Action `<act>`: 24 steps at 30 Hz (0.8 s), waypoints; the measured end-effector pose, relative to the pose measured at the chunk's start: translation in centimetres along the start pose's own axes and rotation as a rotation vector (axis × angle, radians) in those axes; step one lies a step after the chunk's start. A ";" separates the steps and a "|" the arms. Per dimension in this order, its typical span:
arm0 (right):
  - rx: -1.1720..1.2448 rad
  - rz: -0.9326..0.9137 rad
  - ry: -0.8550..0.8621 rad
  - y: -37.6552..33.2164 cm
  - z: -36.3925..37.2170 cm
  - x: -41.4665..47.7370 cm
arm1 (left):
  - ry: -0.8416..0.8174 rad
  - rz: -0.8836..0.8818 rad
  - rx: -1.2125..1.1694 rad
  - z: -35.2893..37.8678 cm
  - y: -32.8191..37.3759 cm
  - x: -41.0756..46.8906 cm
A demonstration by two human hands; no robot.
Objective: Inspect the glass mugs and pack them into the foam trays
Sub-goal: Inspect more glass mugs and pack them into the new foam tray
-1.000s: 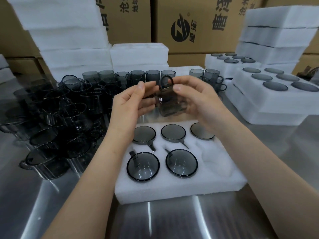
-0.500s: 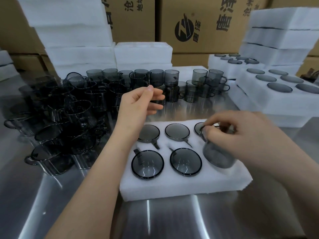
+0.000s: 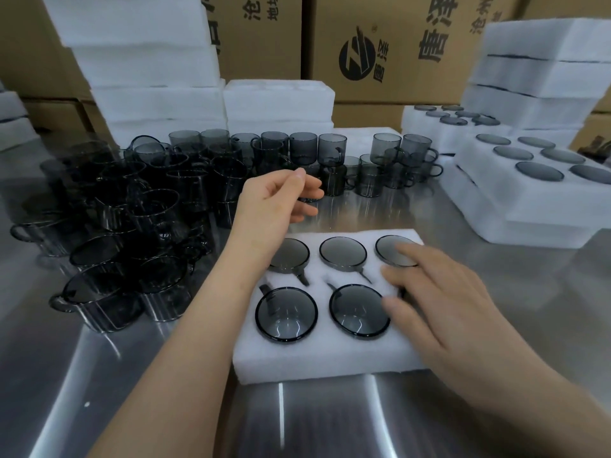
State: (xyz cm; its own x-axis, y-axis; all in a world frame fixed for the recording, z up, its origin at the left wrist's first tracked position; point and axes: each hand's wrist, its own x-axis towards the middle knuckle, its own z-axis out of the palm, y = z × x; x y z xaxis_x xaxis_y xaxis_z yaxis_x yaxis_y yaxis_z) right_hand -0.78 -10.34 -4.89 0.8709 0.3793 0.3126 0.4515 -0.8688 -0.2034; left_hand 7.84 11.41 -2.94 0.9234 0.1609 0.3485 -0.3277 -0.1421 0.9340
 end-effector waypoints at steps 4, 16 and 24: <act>-0.143 -0.061 -0.219 0.6 -0.3 -0.6 | -0.001 -0.008 0.003 0.0 0.1 0.0; 0.727 0.492 -0.062 3.7 -0.8 4.1 | 0.258 0.067 0.042 -0.5 0.2 -0.1; 0.979 0.491 -0.323 5.5 -1.2 5.0 | 0.321 -0.021 0.000 -0.7 0.1 0.3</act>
State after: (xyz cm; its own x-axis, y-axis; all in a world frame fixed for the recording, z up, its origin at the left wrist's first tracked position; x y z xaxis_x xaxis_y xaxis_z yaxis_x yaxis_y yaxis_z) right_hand 5.82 -13.54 -3.34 0.9405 0.2546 -0.2251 -0.1171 -0.3789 -0.9180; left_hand 7.96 12.17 -2.73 0.8196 0.4641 0.3360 -0.3090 -0.1358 0.9413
